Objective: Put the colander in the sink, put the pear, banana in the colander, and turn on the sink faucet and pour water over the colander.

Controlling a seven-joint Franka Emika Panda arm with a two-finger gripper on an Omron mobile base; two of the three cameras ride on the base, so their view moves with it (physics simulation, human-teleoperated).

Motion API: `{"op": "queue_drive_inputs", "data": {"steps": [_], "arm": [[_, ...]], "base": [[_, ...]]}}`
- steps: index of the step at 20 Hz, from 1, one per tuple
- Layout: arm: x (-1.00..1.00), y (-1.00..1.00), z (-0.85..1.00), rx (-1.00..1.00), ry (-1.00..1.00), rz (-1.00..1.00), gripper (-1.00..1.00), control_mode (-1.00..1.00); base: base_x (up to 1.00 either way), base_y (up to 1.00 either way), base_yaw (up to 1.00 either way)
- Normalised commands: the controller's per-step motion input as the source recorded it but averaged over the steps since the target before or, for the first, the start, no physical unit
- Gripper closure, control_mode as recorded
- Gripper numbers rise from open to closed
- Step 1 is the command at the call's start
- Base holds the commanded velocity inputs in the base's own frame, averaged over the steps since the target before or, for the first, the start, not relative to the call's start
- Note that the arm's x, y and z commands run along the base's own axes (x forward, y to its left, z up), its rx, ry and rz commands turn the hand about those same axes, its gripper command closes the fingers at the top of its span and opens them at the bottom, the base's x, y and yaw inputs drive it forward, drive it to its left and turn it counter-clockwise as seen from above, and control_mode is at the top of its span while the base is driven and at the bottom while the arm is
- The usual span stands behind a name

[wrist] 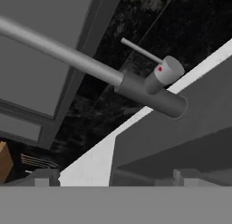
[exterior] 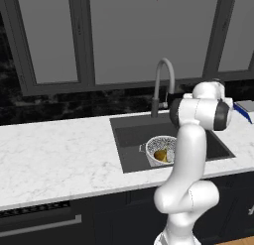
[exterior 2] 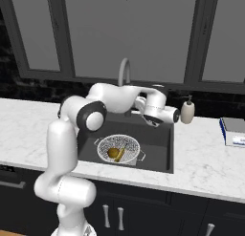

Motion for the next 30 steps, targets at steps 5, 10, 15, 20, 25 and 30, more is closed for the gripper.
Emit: {"op": "queue_drive_inputs", "data": {"steps": [5,10,15,20,25,30], "arm": [[0.49,0.26,-0.02,0.03,0.0,0.0,-1.0,-1.0],[0.44,0.19,0.0,0.01,0.0,0.0,-1.0,-1.0],[0.42,0.04,-0.09,0.0,0.0,0.0,-1.0,-1.0],[0.36,0.0,-0.12,0.0,0.0,0.0,-1.0,-1.0],[0.33,0.0,-0.13,0.0,0.0,0.0,-1.0,-1.0],[0.22,0.0,-0.1,0.0,0.0,0.0,-1.0,-1.0]], "base": [[0.0,0.0,0.0],[0.0,0.0,0.0],[0.0,0.0,0.0],[0.0,0.0,0.0],[0.0,0.0,0.0],[0.0,0.0,0.0]]}}
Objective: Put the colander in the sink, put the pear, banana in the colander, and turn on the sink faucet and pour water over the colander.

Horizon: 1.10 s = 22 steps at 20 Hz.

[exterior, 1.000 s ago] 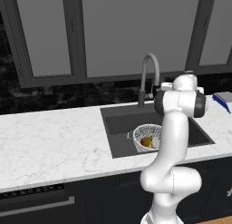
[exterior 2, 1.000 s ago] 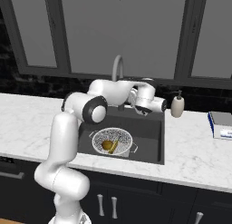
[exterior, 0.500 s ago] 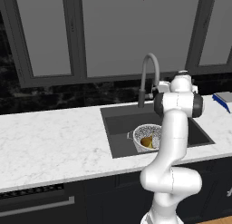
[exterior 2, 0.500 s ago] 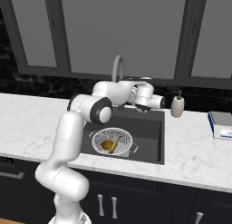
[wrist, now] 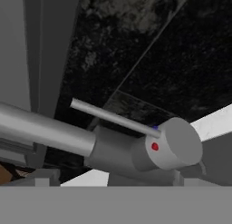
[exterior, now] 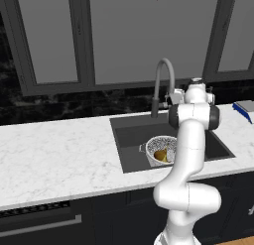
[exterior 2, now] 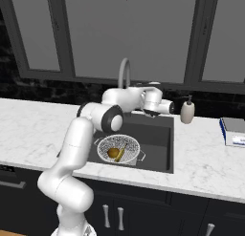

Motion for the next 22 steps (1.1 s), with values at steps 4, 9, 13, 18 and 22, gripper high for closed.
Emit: {"op": "queue_drive_inputs", "data": {"steps": [4,9,13,18,22], "arm": [[0.2,0.0,-0.12,0.0,0.0,0.0,-1.0,-1.0],[0.19,0.0,-0.11,0.0,0.0,0.0,-1.0,-1.0],[0.19,0.0,-0.06,0.0,0.0,0.0,-1.0,-1.0],[0.17,0.0,0.0,0.0,0.0,0.0,-1.0,-1.0],[0.24,0.0,0.0,0.0,0.0,0.0,-1.0,-1.0]], "base": [[0.0,0.0,0.0],[0.0,0.0,0.0],[0.0,0.0,0.0],[0.0,0.0,0.0],[0.0,0.0,0.0]]}}
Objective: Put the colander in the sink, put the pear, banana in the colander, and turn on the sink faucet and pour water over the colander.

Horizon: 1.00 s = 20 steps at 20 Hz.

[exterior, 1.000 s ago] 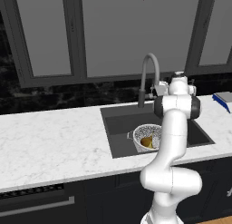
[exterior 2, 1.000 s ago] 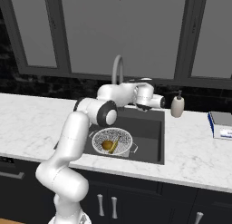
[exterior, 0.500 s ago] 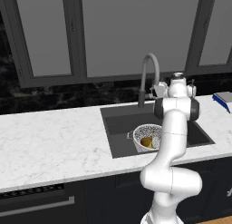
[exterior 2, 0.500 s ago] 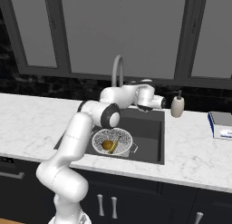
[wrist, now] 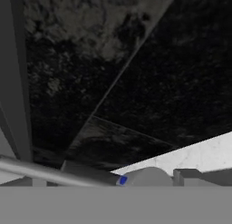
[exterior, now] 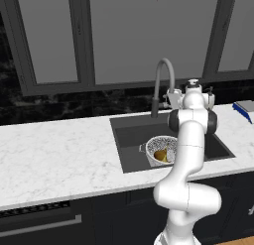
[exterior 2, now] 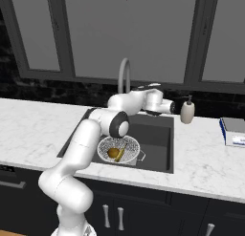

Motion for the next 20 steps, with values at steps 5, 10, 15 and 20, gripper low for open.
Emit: {"op": "queue_drive_inputs", "data": {"steps": [5,10,15,20], "arm": [[0.25,0.0,0.0,0.0,0.0,0.0,-1.0,-1.0],[0.17,0.0,-0.02,0.0,0.0,-0.01,-1.0,-1.0],[0.02,0.0,-0.02,0.0,0.0,-0.03,1.0,-1.0],[0.0,-0.05,0.0,0.0,0.0,-0.08,1.0,-1.0]], "base": [[0.0,0.0,0.0],[0.0,0.0,0.0],[0.0,0.0,0.0],[0.0,0.0,0.0]]}}
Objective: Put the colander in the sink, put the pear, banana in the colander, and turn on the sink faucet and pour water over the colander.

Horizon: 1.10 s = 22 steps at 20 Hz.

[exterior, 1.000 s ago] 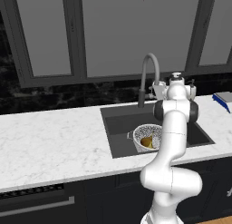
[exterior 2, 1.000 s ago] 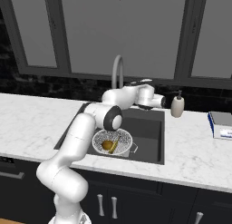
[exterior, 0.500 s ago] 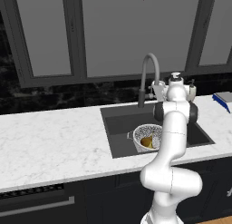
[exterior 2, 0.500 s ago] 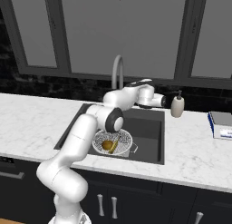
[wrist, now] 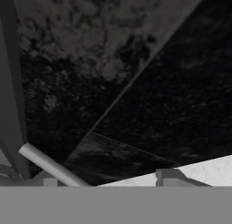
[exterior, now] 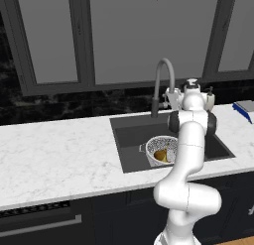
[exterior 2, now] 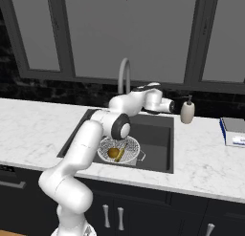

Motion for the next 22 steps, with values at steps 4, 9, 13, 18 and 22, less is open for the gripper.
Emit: {"op": "queue_drive_inputs", "data": {"steps": [4,9,13,18,22], "arm": [[0.0,-0.34,0.0,0.0,0.0,-0.12,1.0,-1.0],[0.0,-0.61,0.0,0.0,0.0,-0.15,1.0,-1.0],[0.0,-0.74,0.0,0.0,0.0,-0.16,1.0,-1.0],[0.0,-0.81,0.0,0.0,0.0,-0.15,1.0,-1.0],[-0.07,-0.84,0.0,0.0,0.0,-0.13,1.0,-1.0]], "base": [[0.0,0.0,0.0],[0.0,0.0,0.0],[0.0,0.0,0.0],[0.0,0.0,0.0],[0.0,0.0,0.0]]}}
